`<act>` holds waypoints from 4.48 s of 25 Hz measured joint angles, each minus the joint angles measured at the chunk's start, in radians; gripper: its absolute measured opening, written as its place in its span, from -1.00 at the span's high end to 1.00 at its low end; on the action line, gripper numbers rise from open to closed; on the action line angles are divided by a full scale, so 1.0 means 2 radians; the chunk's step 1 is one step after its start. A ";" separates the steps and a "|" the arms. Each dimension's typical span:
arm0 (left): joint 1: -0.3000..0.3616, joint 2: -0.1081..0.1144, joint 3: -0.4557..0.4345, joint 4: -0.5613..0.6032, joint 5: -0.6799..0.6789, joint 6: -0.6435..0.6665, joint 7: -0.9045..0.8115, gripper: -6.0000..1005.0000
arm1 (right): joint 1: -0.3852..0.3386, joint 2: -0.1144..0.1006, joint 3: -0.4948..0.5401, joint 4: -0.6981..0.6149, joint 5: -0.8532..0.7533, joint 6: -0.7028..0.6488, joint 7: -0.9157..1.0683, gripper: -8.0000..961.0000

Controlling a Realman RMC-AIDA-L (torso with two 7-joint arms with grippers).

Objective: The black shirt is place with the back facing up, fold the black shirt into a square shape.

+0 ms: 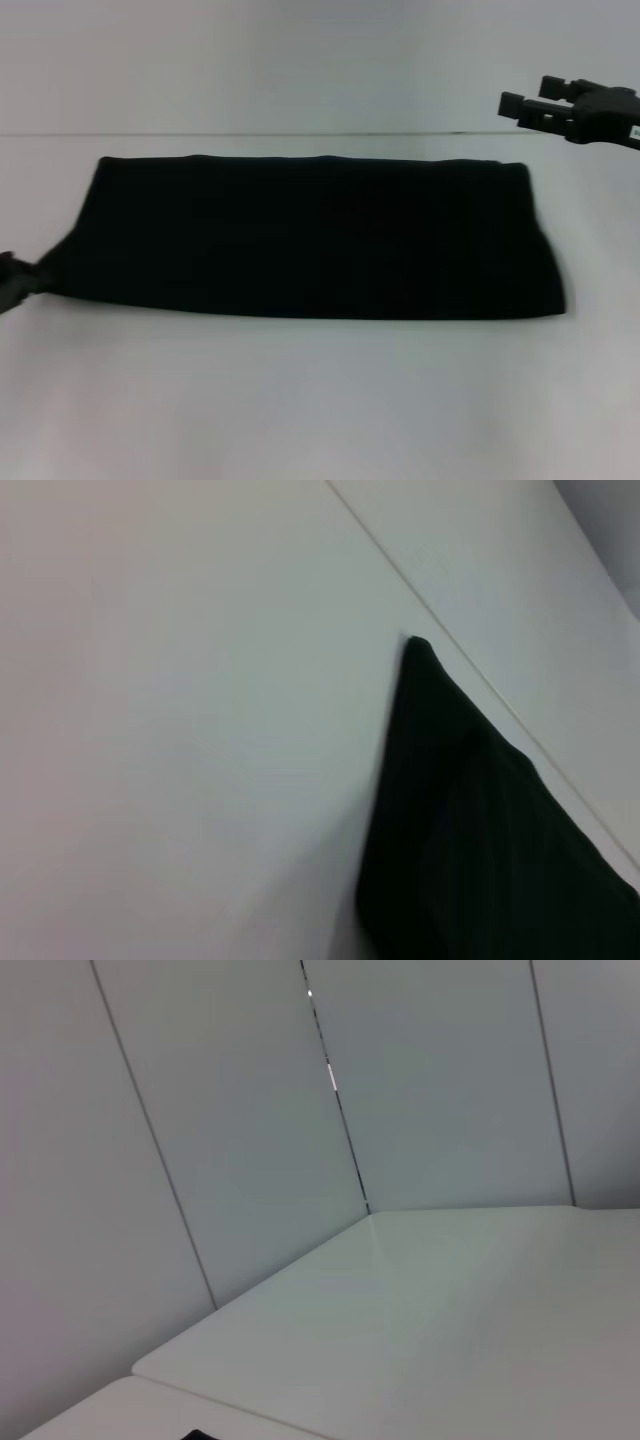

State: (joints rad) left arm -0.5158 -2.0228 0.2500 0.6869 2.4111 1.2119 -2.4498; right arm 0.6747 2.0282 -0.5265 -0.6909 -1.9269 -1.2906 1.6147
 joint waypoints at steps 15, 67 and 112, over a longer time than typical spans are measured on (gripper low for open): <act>0.013 0.027 -0.047 0.059 0.011 0.077 0.001 0.95 | 0.014 0.019 -0.001 0.018 -0.001 0.021 -0.014 -0.83; -0.082 -0.064 0.254 -0.054 -0.153 0.190 0.550 -0.74 | 0.052 -0.054 -0.076 0.118 -0.150 0.046 0.321 -0.72; -0.094 -0.064 0.259 -0.047 -0.129 0.167 0.545 -0.86 | 0.083 -0.014 -0.130 0.146 -0.153 0.125 0.315 0.28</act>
State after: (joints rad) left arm -0.7041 -2.1506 0.7672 0.5921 2.1536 1.5450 -1.3593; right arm 0.8415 2.0011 -0.7870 -0.3981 -2.2321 -1.0406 2.2456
